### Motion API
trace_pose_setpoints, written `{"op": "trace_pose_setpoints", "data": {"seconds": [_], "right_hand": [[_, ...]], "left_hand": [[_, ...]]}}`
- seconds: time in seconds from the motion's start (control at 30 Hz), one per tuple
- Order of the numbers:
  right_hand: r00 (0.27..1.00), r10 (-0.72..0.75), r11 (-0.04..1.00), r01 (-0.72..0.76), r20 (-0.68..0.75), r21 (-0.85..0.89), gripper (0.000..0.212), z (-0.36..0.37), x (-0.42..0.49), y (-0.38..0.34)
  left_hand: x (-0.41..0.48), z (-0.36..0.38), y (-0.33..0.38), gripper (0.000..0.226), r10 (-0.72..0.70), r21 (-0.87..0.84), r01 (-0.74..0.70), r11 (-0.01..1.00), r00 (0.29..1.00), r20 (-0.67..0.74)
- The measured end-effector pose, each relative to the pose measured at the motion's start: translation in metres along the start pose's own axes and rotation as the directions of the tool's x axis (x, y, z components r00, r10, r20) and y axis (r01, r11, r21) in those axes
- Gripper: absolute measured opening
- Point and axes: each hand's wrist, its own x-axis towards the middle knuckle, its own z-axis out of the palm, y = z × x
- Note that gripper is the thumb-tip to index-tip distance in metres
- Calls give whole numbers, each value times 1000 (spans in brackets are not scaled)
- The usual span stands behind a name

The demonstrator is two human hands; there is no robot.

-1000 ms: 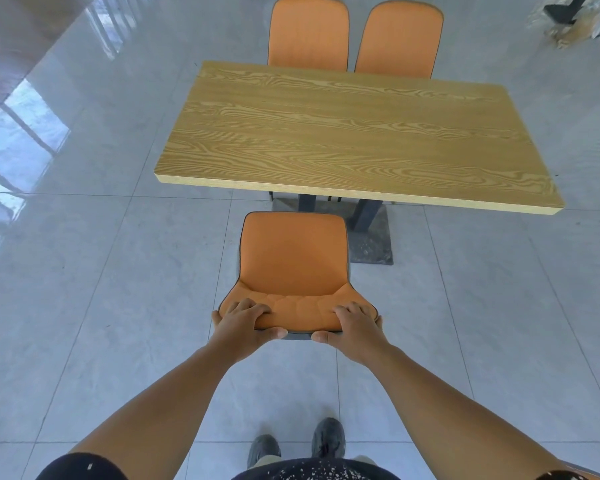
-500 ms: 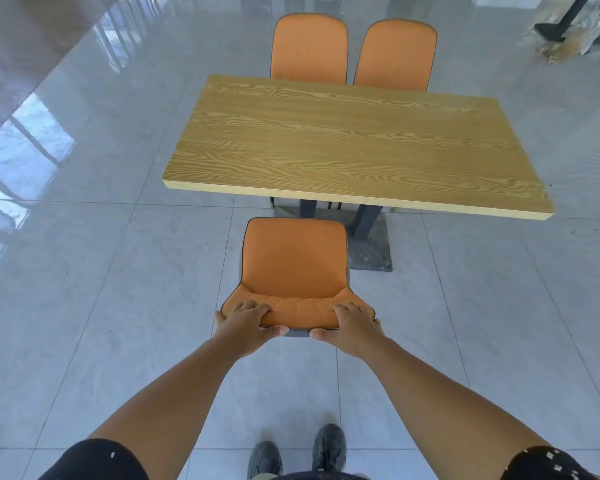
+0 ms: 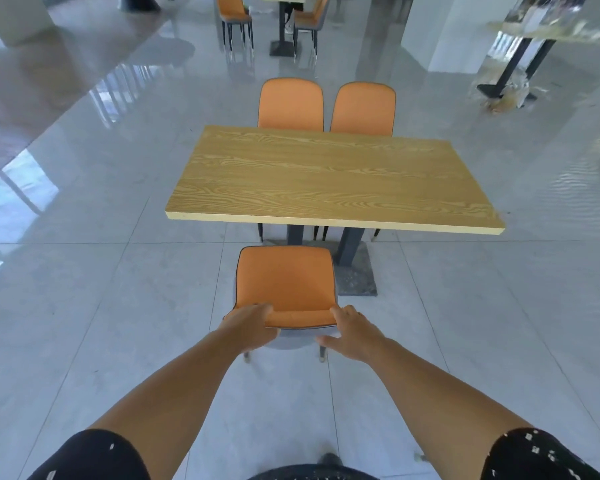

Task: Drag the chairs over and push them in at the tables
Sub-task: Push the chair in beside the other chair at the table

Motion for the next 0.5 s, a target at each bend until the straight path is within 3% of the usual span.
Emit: {"op": "trace_pose_setpoints", "data": {"seconds": [0.13, 0.33, 0.5], "right_hand": [[998, -32, 997, 36, -51, 73, 81, 3, -30, 4], [977, 207, 974, -201, -53, 108, 84, 31, -97, 44], [932, 358, 925, -346, -49, 158, 83, 58, -177, 101]], "left_hand": [[-3, 4, 11, 43, 85, 54, -85, 995, 996, 18], [1, 31, 78, 50, 327, 50, -334, 941, 938, 113], [-24, 73, 150, 62, 413, 48, -435, 899, 880, 234]]}}
